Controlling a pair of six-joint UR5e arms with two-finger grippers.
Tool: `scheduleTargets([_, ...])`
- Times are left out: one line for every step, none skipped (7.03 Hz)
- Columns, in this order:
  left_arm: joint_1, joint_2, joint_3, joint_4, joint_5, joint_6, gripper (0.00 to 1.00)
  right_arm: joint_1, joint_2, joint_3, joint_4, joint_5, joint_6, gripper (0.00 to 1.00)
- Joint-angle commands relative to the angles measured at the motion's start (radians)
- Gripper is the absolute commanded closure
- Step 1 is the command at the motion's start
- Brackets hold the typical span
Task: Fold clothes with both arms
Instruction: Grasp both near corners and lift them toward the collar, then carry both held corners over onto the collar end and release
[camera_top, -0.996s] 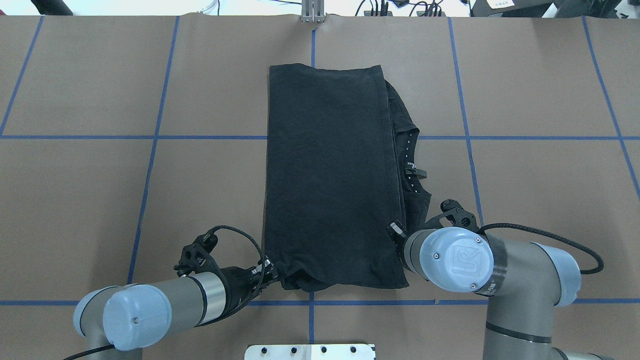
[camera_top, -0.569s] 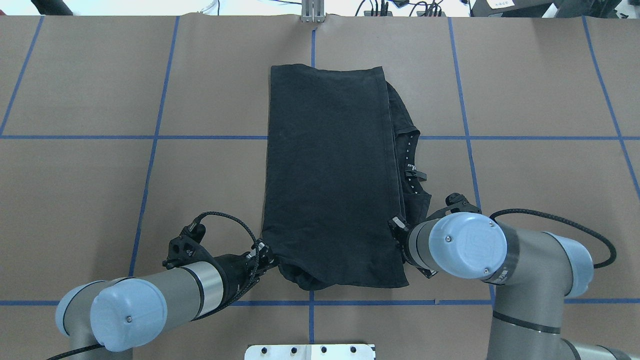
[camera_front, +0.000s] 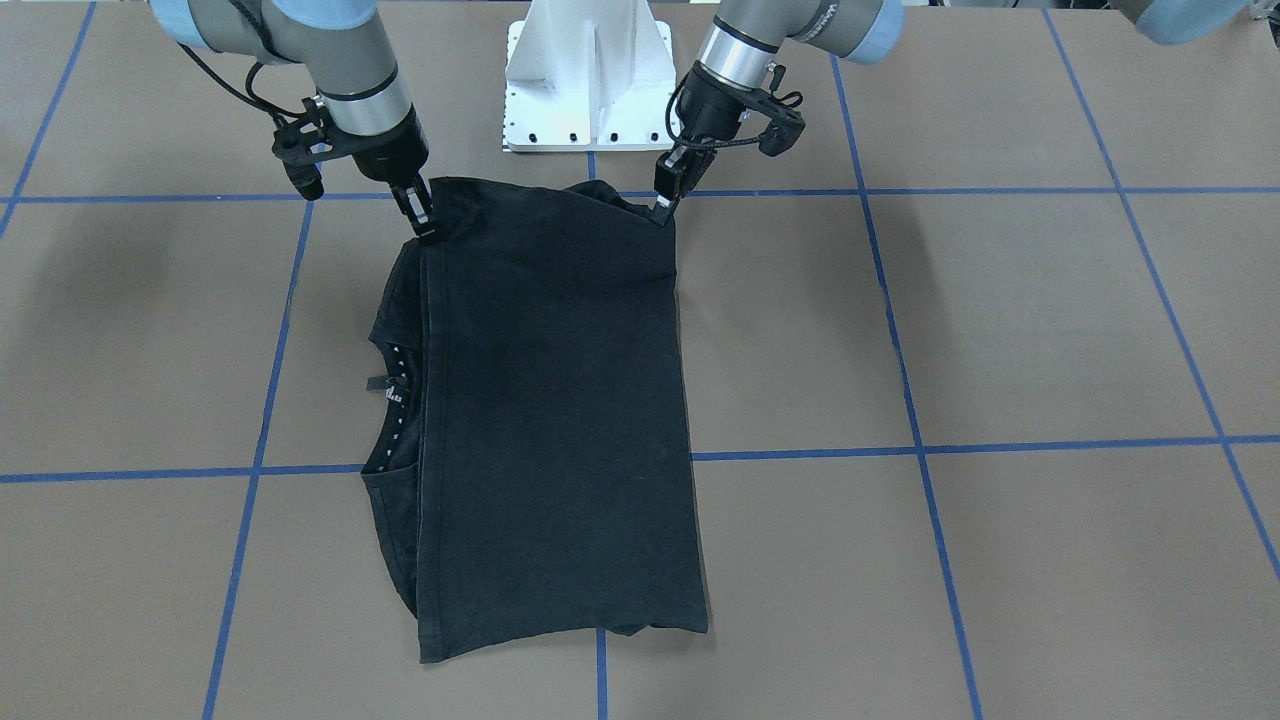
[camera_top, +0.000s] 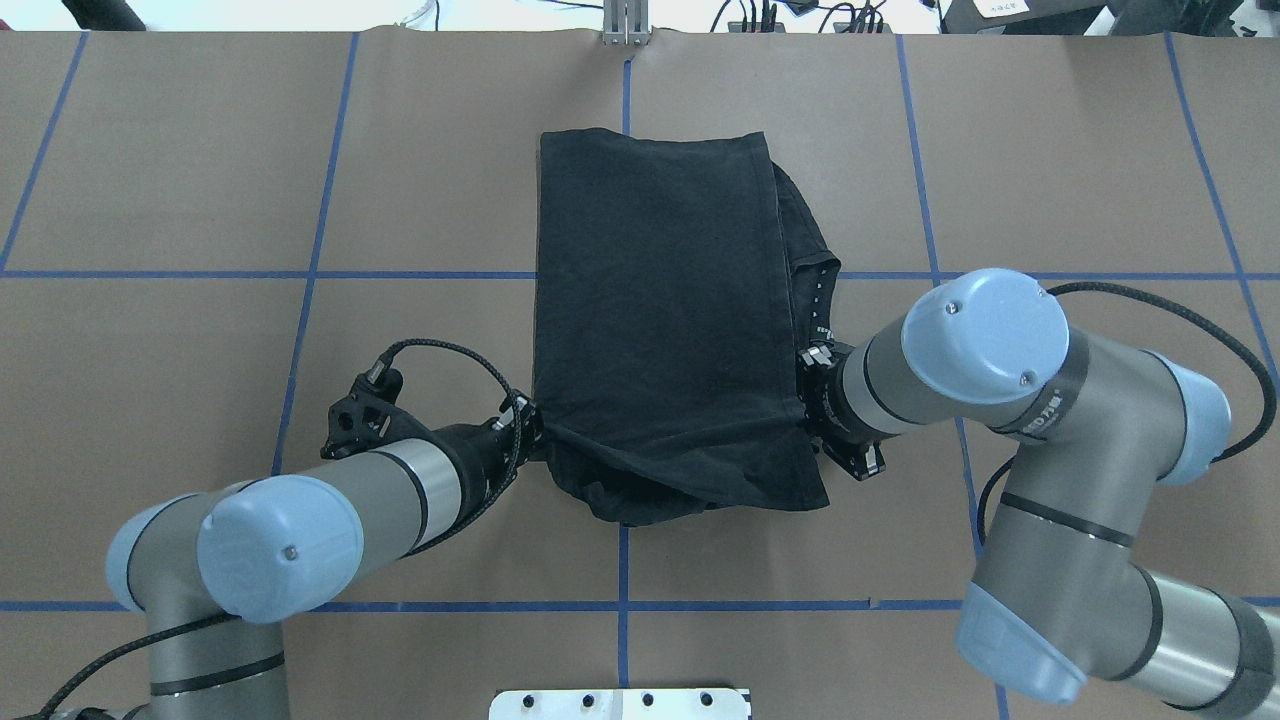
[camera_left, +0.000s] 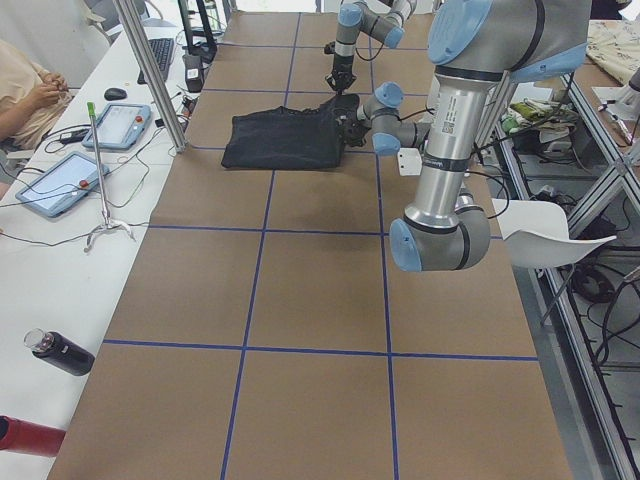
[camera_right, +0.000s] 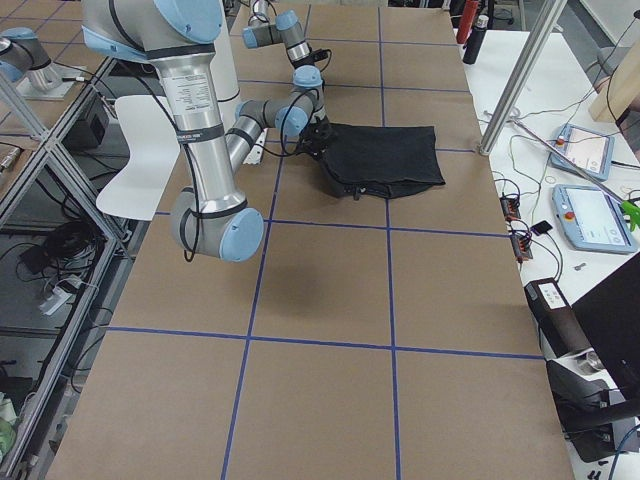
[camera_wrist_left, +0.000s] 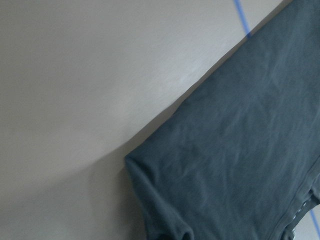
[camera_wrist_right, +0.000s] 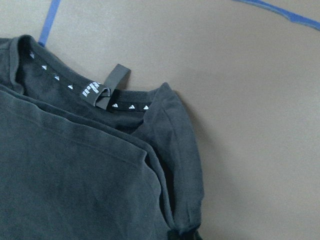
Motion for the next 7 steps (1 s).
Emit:
scheduleTargets([-0.106,-0.04,0.007,0.05,-0.056,0.057,1.0,0.1,0.052,-0.087,0.005,0.077,-0.037,1.0])
scheduleTargets([-0.139,-0.07,0.029,0.054,-0.059,0.102,1.0,0.16,0.11,-0.161,0.005,0.148,-0.067,1.0])
scheduleTargets([-0.174,-0.125,0.093,0.056,-0.062,0.113,1.0,0.204,0.171,-0.245,0.005,0.194,-0.095,1.0])
scheduleTargets([-0.212,-0.189,0.178,0.053,-0.062,0.139,1.0,0.236,0.193,-0.294,0.005,0.229,-0.132,1.0])
scheduleTargets([-0.237,-0.23,0.231,0.048,-0.064,0.165,1.0,0.247,0.222,-0.337,0.007,0.234,-0.144,1.0])
scheduleTargets([-0.26,-0.259,0.277,0.044,-0.066,0.196,1.0,0.261,0.255,-0.388,0.007,0.236,-0.158,1.0])
scheduleTargets([-0.293,-0.28,0.326,0.039,-0.078,0.23,1.0,0.284,0.29,-0.472,0.036,0.26,-0.202,1.0])
